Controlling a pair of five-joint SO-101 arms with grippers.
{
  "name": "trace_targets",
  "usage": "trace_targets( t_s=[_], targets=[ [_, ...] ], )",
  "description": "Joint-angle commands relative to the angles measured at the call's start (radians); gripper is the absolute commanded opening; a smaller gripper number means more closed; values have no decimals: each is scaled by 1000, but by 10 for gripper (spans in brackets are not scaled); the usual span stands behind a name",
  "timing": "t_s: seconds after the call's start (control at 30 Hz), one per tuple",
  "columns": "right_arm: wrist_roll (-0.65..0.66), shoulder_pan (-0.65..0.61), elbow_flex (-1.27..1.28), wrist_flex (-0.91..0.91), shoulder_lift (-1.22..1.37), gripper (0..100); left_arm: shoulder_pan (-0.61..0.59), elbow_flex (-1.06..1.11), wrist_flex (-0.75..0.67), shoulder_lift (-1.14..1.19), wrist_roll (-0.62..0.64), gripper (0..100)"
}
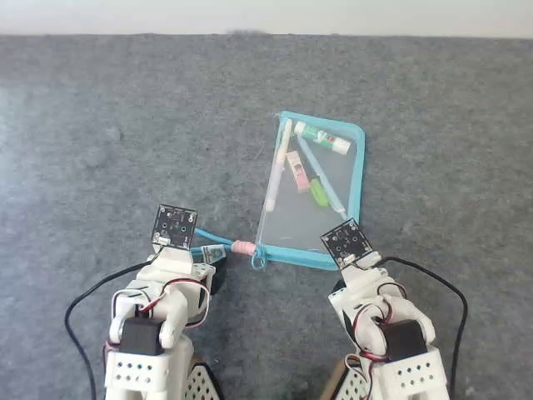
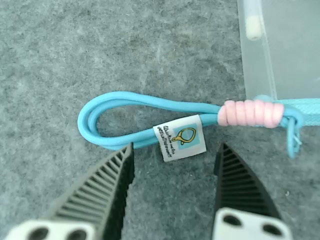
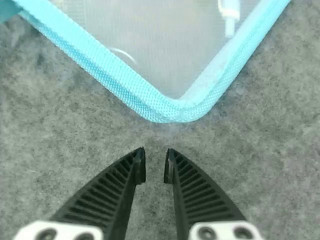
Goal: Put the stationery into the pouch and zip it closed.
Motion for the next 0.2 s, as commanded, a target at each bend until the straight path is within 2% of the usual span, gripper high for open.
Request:
trace_targets(
  t_s=[0.0, 0.17],
  targets=[
    [-12, -8, 23, 5, -19, 76, -5, -8, 6, -5, 12, 246],
    [-12, -8, 23, 5, -19, 76, -5, -8, 6, -5, 12, 246]
  ],
)
